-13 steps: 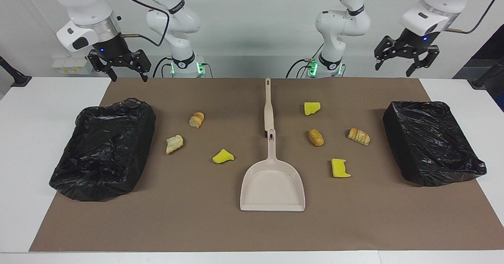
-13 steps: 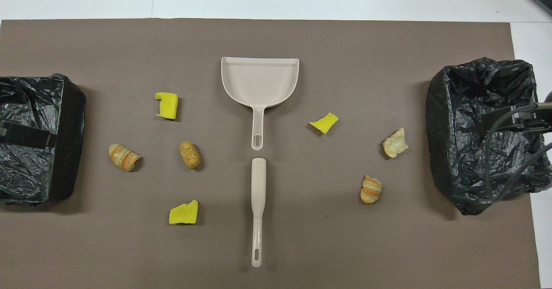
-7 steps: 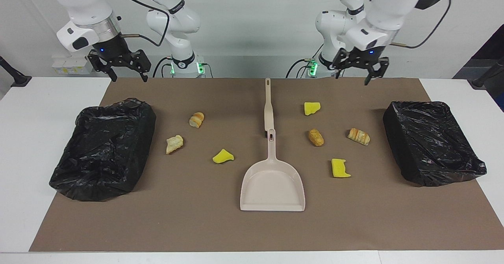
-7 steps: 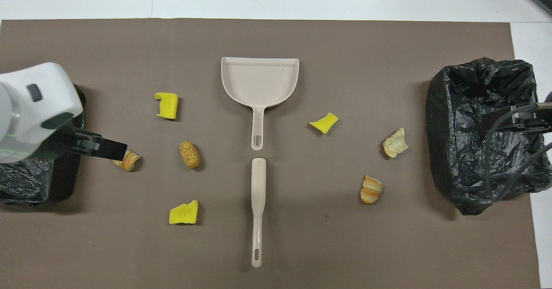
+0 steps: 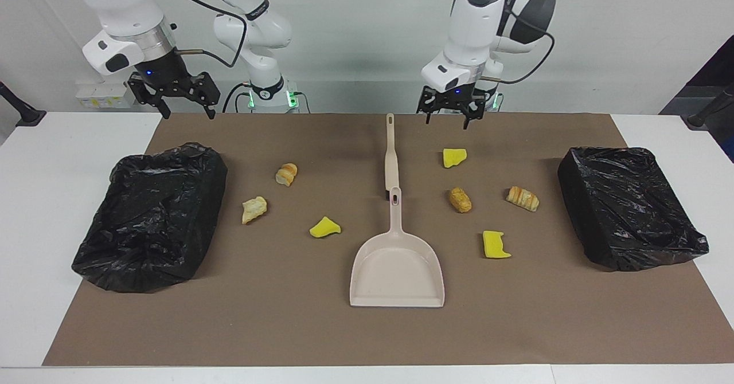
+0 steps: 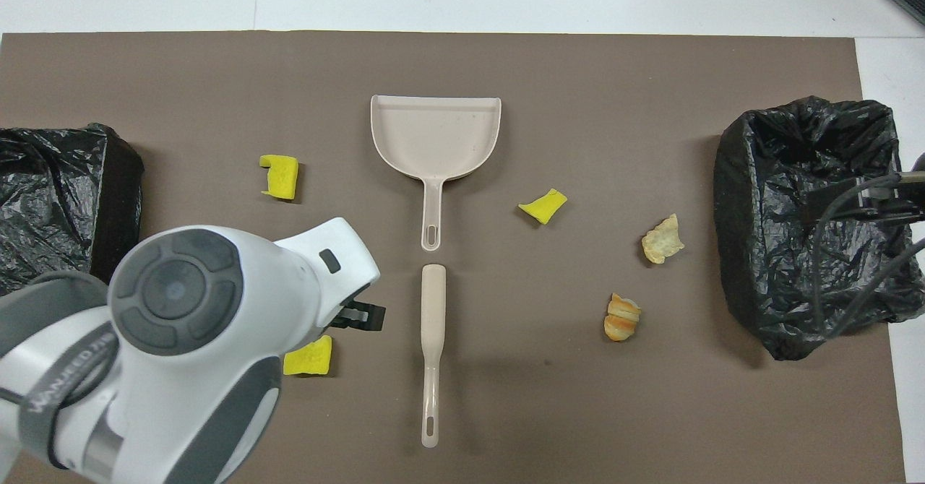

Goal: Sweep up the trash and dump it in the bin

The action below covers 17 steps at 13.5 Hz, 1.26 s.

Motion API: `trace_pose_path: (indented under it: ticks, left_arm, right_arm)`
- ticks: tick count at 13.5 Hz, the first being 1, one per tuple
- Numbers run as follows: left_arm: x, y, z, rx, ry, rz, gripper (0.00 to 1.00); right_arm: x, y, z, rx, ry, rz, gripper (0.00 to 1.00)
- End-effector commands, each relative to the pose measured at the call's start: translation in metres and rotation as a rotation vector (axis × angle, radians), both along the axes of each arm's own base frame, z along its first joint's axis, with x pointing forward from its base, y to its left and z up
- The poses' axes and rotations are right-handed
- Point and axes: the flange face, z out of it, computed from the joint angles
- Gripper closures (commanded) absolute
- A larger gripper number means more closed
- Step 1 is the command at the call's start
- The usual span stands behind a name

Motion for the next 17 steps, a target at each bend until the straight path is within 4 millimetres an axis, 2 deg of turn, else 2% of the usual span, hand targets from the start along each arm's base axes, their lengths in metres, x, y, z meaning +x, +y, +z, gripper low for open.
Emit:
trace_pose_path:
  ticks: [1,2,4,5,7,8,9,10,11,13,14,15,16,17]
  left_arm:
    - [-0.028,-0.018,-0.035,-0.013,-0.044,0.048,0.0]
    - [-0.037,-0.027,-0.046,-0.011,-0.04,0.043,0.0]
    - [-0.056,-0.062,-0.086,-0.001,-0.004,0.04,0.0]
    - [-0.065,-0.072,-0.102,-0.006,-0.005,0.046,0.0]
    - [-0.089,-0.077,-0.134,0.012,0.011,0.014,0.0]
    - [-0.101,-0.08,-0.145,0.018,0.015,-0.007,0.0]
    - [-0.109,-0.082,-0.153,0.01,0.007,-0.02,0.0]
    - [-0.112,-0.083,-0.156,0.007,0.003,-0.019,0.01]
    - [-0.115,-0.085,-0.157,0.006,0.004,-0.021,0.06]
    - [-0.127,-0.092,-0.166,0.016,0.023,-0.044,0.13]
    - [-0.127,-0.093,-0.166,0.012,0.026,-0.036,0.18]
    - [-0.127,-0.093,-0.166,0.011,0.027,-0.015,0.28]
    - [-0.127,-0.092,-0.167,0.014,0.034,0.003,0.36]
    - [-0.127,-0.092,-0.167,0.015,0.035,0.005,0.41]
  right_arm:
    - [0.002,0.007,-0.001,0.011,-0.052,0.087,0.0]
    - [0.011,0.01,-0.012,0.01,-0.05,0.122,0.0]
    - [0.033,0.045,-0.037,0.021,-0.066,0.136,0.0]
    - [0.042,0.059,-0.049,0.024,-0.069,0.129,0.0]
    - [0.059,0.1,-0.077,0.036,-0.09,0.143,0.0]
    - [0.067,0.113,-0.09,0.045,-0.096,0.137,0.0]
    - [0.074,0.125,-0.102,0.049,-0.098,0.134,0.0]
    - [0.078,0.151,-0.113,0.059,-0.113,0.126,0.0]
    - [0.082,0.174,-0.128,0.066,-0.122,0.107,0.0]
    - [0.087,0.205,-0.151,0.077,-0.128,0.073,0.0]
    - [0.089,0.228,-0.159,0.083,-0.124,0.065,0.0]
    - [0.091,0.262,-0.168,0.089,-0.117,0.036,0.0]
    - [0.098,0.283,-0.171,0.09,-0.124,-0.004,0.0]
    - [0.106,0.291,-0.176,0.096,-0.129,-0.017,0.0]
